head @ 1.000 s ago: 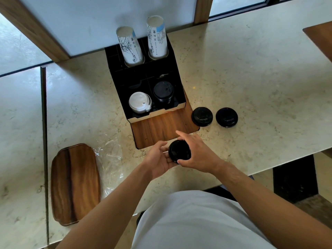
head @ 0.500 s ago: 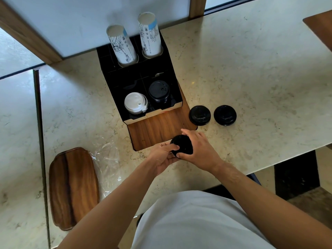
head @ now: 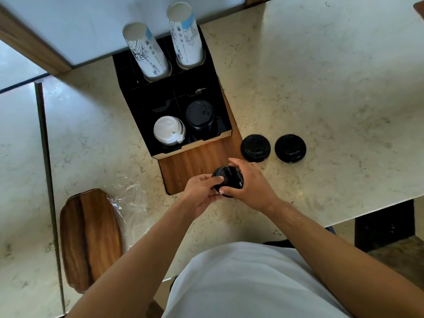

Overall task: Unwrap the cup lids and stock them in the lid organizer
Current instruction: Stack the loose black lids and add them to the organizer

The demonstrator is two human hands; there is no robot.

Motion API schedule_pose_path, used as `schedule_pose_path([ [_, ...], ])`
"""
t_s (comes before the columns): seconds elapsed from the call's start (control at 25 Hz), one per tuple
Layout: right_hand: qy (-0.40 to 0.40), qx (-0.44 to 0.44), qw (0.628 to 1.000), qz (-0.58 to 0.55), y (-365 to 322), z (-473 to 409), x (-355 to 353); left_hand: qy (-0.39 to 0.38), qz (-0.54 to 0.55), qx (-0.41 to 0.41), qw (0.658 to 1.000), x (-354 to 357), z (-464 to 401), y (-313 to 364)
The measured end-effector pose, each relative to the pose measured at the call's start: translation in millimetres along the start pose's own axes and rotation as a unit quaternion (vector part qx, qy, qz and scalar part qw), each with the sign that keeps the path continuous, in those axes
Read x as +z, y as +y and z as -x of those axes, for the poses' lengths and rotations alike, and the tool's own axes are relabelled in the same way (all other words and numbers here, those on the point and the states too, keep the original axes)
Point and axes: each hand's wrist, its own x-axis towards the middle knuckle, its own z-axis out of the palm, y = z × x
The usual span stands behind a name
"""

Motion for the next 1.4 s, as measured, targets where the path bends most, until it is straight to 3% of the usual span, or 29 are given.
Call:
schedule_pose_path([
  [0.44, -0.105, -0.007, 0.994, -0.041, 13, -33, -24, -0.024, 0.041, -0.033, 0.998, 5, -19, 10],
  [0.56, -0.006, -0.020, 0.999, -0.038, 15, -35, -36, -0.032, 0.028, -0.029, 0.999, 6, -22, 14],
  [0.68, 0.132, 0.011, 0.989, 0.068, 24, -47, -50, -0.017, 0.015, -0.033, 0.999, 6, -26, 15],
  [0.76, 0.070, 0.033, 0.984, 0.163, 30, -58, -57, -0.018, 0.023, -0.035, 0.999, 5, -24, 14],
  [0.88, -0.042, 0.026, 0.977, 0.207, 34, -65, -58, -0.028, 0.030, -0.034, 0.999, 0, -21, 11],
  [1.0, -0.013, 0.014, 0.978, 0.210, 34, -65, -58, -0.026, 0.040, -0.024, 0.999, -6, -18, 11],
  [1.2, 0.007, 0.007, 0.997, 0.083, 8, -48, -61, -0.035, 0.060, -0.007, 0.998, -20, -12, 7],
  [1.4, -0.108, -0.028, 0.994, -0.016, -28, -16, -46, -0.068, 0.073, 0.008, 0.995, -27, -2, 3],
])
